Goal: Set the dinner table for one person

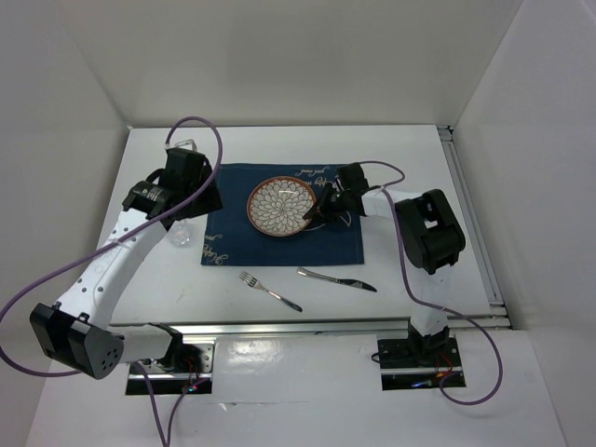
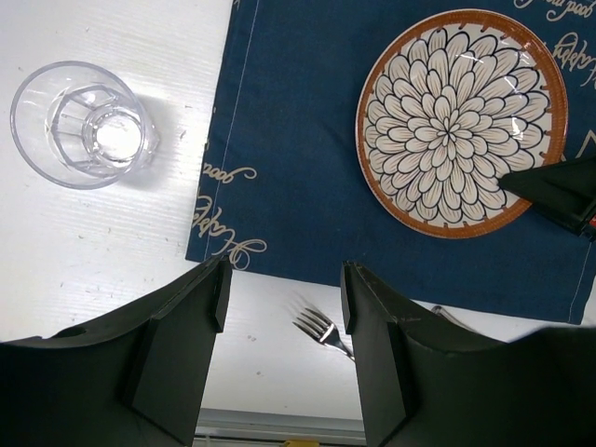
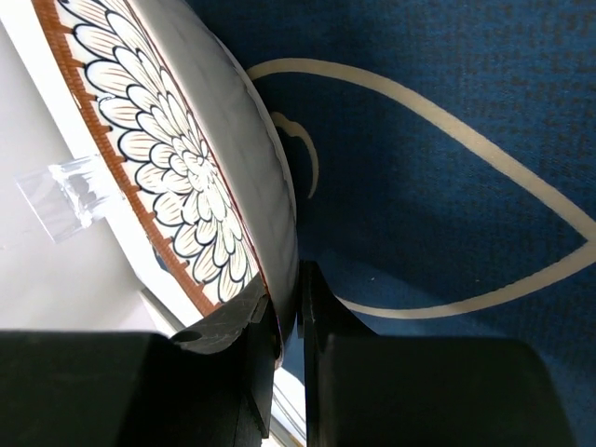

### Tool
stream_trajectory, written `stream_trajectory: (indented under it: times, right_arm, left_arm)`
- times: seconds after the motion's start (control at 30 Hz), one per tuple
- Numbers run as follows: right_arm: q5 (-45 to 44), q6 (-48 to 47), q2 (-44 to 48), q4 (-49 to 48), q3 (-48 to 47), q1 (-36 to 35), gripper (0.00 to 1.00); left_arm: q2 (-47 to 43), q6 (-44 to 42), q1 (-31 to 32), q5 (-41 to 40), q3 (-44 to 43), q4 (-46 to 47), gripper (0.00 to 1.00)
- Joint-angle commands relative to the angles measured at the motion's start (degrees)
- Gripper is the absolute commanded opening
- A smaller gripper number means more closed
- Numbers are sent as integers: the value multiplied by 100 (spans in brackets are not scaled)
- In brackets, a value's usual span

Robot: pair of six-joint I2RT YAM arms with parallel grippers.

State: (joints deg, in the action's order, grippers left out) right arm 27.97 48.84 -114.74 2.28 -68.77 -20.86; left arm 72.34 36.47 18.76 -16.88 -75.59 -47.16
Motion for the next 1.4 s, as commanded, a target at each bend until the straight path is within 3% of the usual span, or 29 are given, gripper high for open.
stream_trajectory:
  times: [0.0,0.13,0.23,0.27,0.3,0.33,0.43,0.6,0.73,0.9,0.97,1.2,1.37]
  right_arm:
    - [482,118,241,-748,-189,-49,0]
    - [429,64,241,-510,-241,-49,1]
    - [376,3,241,-317,-303,-49,23]
    - [315,3,241,-316,-303,-49,35]
    - [315,3,241,-255,-303,-49,56]
    - [210,3,320,-124,-303,-49,64]
    - [-185,-216,531,305,-435,-102,82]
    - [-1204,-778,1338,1071,-646,-260,97]
    - [-2380,-1427,2138,1608,-568,-549,99]
    - [-2612,-2597,2904,1765,-5,-1533,90]
    - [-2752,-2888,2904,2064,56,-2163,85]
    - [-3481,-3144,2528,2066,311,-3975,78]
    - [-3648,-3257,1921,1951,304,-4496,78]
  left_arm:
    - [-150,62,-31,-87,-17,57,67]
    - [-150,62,-31,-34,-17,57,67]
    - [-150,62,-31,-34,-17,57,67]
    - [-150,62,-31,-34,-17,57,67]
    - [-150,62,-31,-34,-17,57,67]
    - [-150,62,-31,-34,-17,57,67]
    - [-150,115,-31,19,-69,57,67]
    - [-150,167,-31,80,-17,57,67]
    - [-150,220,-31,80,36,57,67]
    - [-150,360,-31,-341,-122,-161,67]
    - [-150,633,-92,-675,-298,-434,67]
    - [-220,739,-391,-676,-544,-646,67]
    - [-396,739,-558,-676,-860,-839,67]
